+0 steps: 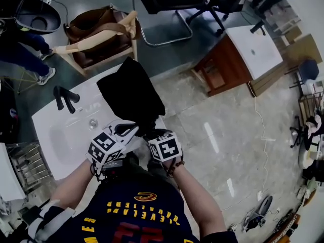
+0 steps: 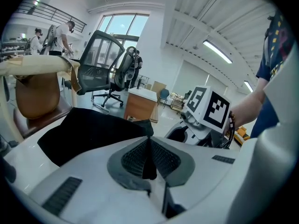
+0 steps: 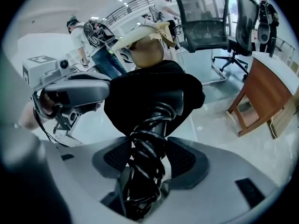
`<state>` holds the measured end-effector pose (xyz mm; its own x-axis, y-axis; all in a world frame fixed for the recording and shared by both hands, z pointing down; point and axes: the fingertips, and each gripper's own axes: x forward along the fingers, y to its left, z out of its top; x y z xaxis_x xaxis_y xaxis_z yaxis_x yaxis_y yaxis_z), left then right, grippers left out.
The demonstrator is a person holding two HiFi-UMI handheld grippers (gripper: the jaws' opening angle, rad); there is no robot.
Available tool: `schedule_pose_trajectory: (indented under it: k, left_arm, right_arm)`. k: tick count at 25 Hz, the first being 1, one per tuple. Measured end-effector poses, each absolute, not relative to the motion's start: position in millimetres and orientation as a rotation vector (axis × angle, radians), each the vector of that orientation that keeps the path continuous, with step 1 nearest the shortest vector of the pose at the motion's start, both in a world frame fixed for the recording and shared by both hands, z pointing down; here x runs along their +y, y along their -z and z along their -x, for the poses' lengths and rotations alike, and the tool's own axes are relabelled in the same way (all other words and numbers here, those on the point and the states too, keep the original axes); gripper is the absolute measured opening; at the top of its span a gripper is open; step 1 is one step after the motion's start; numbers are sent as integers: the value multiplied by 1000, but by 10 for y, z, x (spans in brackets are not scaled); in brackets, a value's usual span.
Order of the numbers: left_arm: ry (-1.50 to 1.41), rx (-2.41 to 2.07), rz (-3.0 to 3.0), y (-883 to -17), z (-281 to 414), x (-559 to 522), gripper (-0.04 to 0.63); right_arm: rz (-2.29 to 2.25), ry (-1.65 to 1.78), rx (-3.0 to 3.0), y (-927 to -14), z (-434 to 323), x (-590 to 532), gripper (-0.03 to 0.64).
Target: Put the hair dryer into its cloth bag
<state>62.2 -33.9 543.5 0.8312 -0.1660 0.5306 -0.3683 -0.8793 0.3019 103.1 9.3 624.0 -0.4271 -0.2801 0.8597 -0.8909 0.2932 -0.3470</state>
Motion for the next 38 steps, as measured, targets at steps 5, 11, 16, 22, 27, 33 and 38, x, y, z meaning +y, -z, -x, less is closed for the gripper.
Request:
schedule_pose_trajectory:
  k: [5,11,16,22,27,33,38]
  left_arm:
    - [-684,-426,-2613,-5399,-621,-387,17]
    - [-680,-410,-2607,-5371,-608,-308,17]
    - [-614,-417,-2562,-5303,-591,-206,17]
    - [-549,-481,-2518,-5254,-520,-222,17]
    - [-514,-521,-2482,-5230,-419,-198,17]
    - [-480,-550,-2451,-5203,-368,-131,17]
    - [-577,-619,-2423,-5373,-308,-167,17]
  right_arm:
    - [-990,-1105,-1884,-6310,-898,-35,238]
    - [-1010,-1163,-1924,-6321,-857,-322,238]
    - [-1064,-1201,-1954,-6370,-800,-603,238]
    - [-1237,-1268,-1997,-6456,-739,-934,238]
    - [-1329,-1240,-1991,-6472,-756,-1144,238]
    - [-1348,-1126,-1945,-6531,-813,-1284,238]
    - [-1314,-1121,-1906,-6577,-764,-1299,238]
